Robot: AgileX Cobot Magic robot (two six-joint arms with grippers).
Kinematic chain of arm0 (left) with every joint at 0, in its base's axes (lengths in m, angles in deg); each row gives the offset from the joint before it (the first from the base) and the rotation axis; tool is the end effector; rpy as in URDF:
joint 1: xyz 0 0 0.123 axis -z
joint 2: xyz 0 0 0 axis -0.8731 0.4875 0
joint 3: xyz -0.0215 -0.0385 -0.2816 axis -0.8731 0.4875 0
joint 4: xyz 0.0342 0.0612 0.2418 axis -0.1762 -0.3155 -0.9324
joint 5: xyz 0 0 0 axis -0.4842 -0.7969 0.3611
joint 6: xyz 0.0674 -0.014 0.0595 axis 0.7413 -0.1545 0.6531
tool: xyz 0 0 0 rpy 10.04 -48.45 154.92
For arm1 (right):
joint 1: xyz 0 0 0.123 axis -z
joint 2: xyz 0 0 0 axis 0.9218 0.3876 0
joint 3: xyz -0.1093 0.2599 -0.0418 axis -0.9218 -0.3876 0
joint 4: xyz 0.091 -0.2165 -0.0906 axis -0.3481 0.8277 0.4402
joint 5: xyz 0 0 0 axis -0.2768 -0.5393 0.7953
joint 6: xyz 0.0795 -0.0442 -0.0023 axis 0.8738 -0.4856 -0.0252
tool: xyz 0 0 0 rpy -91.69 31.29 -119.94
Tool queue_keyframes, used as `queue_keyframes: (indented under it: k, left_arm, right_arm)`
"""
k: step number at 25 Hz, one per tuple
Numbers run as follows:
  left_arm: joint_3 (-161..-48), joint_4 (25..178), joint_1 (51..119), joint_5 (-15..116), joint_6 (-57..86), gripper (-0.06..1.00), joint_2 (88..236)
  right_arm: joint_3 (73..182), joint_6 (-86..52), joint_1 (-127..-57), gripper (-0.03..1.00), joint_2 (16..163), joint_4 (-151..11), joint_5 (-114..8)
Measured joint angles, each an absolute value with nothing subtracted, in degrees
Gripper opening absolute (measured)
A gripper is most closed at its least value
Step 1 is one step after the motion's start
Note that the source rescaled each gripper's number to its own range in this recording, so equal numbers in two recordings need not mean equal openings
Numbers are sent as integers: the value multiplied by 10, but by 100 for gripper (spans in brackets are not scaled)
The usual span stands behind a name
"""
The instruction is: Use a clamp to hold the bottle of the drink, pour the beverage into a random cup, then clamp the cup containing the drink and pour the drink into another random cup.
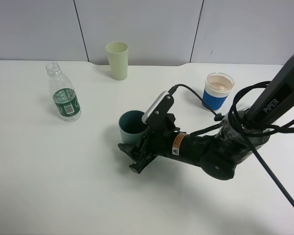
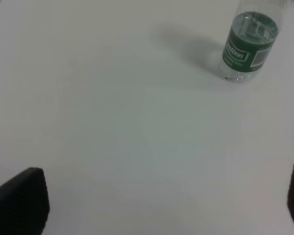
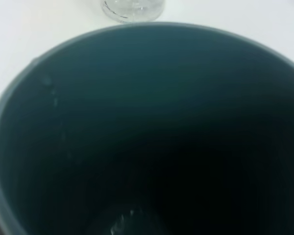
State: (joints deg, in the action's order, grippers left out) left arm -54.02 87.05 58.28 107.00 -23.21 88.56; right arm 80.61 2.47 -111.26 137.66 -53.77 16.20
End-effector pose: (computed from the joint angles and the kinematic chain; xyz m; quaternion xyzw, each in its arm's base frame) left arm -0.0064 0.0011 0.2789 -0.0453 0.8488 0.0041 0.5268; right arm 0.2182 0.2275 0.0621 -0.3961 0.7330 0.2228 0.5061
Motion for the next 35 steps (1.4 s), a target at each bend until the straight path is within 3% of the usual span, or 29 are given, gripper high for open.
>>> queue_keyframes:
  k: [2, 6, 13, 23, 31, 35]
  left_arm:
    - [-540, 871, 583, 1070, -232, 100, 886]
    - [-540, 871, 583, 1070, -232, 100, 886]
    - [-540, 871, 583, 1070, -232, 100, 886]
    - [-540, 871, 583, 1070, -232, 100, 886]
    - [-540, 871, 583, 1070, -232, 100, 886]
    - [-540, 871, 583, 1070, -233, 100, 886]
  right_arm:
    - [804, 25, -1113, 43, 1377, -538, 161]
    - [803, 25, -1113, 50, 1377, -538, 158]
    - [803, 25, -1113, 51, 1336, -539, 115]
    - [801, 35, -1113, 51, 1147, -583, -32]
    - [800, -96, -1111, 51, 995, -673, -118]
    - [800, -129, -1075, 51, 943, -670, -137]
